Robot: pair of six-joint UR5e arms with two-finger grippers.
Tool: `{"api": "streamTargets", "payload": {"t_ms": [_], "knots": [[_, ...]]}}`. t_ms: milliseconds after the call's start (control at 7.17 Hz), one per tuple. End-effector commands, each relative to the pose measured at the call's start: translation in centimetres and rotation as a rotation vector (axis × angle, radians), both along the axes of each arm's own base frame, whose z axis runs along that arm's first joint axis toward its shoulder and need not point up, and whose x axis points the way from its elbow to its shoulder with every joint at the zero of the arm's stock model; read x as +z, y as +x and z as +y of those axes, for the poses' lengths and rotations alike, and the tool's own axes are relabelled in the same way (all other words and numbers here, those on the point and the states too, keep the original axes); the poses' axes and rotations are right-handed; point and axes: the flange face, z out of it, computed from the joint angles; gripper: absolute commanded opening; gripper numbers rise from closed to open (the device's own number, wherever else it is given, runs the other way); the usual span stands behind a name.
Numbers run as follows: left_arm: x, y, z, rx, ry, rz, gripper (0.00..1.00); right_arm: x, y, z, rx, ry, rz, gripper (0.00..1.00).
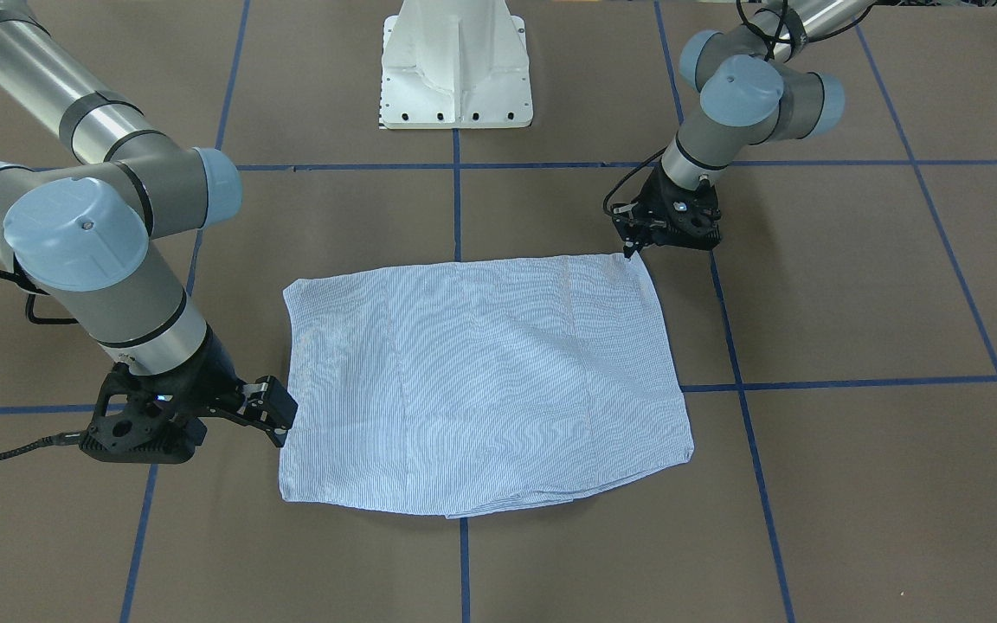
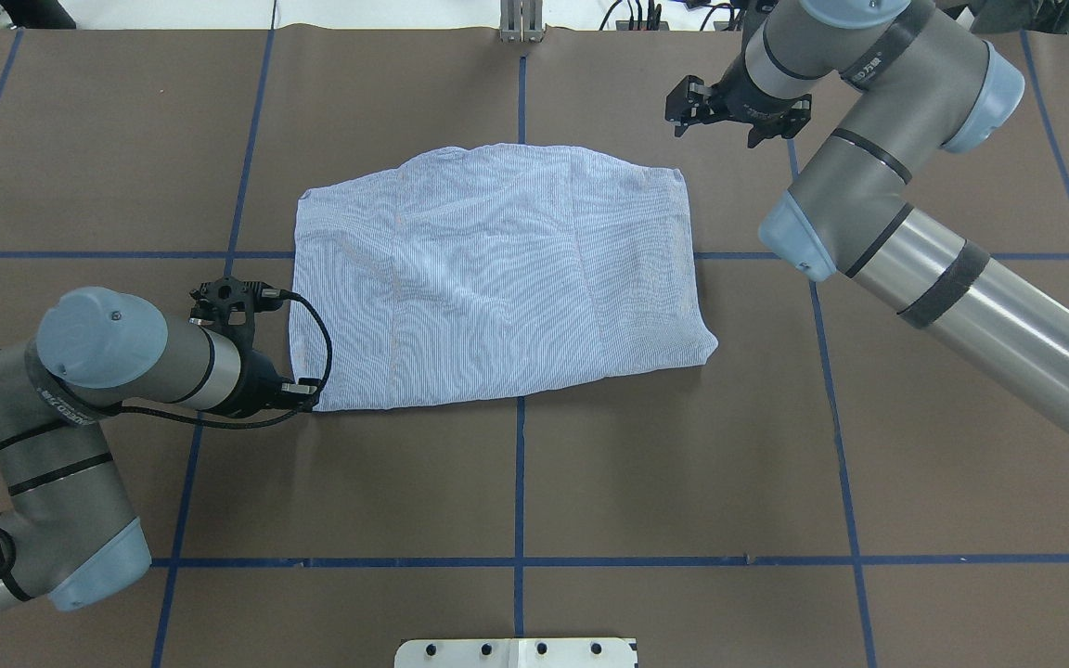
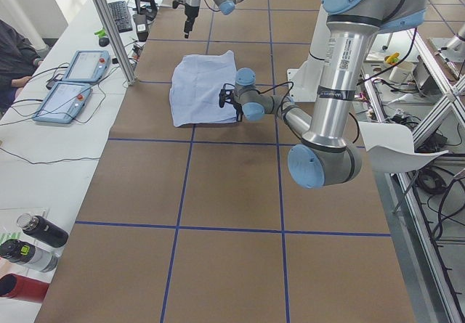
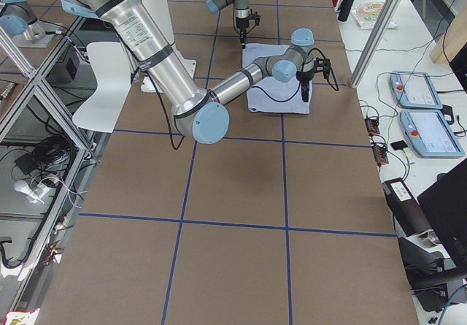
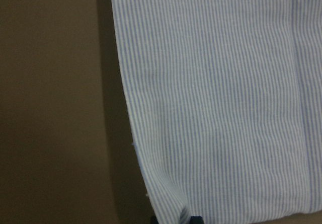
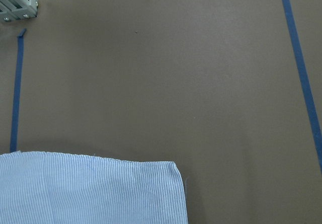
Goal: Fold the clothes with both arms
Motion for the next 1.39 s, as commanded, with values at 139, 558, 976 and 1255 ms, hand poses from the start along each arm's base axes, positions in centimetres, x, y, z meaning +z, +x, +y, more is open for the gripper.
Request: {"api": "streamTargets", "payload": {"t_ms": [139,558,976,1255], "knots": [[1.3,-2.5,0.2,-0.018,0.000,-0.024,0.00,0.8,0.1,0.1,0.003,-0.005,0.008,1.00],[6.3,-8.5,-12.0,-0.101,0.111,-0.169,0.00,0.6,-0.1,0.2,-0.001,-0.002,0.006,1.00],[4.8,-6.5,-29.7,-0.229,0.163,-0.320,0.00,0.3,-0.3,0.4,-0.004,0.000,0.002,1.00],[3.3,-4.8,-35.5,-0.261,0.178,-0.306,0.00,-0.7,-0.9,1.3,-0.010,0.002,-0.016,1.00]]}}
